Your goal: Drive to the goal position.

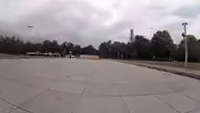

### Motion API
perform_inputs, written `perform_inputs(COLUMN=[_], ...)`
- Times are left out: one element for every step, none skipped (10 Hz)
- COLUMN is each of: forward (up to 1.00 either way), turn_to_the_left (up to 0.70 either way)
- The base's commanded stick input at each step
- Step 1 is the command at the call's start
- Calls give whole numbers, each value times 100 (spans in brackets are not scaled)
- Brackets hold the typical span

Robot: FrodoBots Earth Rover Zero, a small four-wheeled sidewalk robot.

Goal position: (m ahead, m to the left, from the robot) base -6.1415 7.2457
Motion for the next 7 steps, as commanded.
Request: perform_inputs(forward=[70,70,70,70,70,70,70], turn_to_the_left=[1,1,1,1,1,1,1])
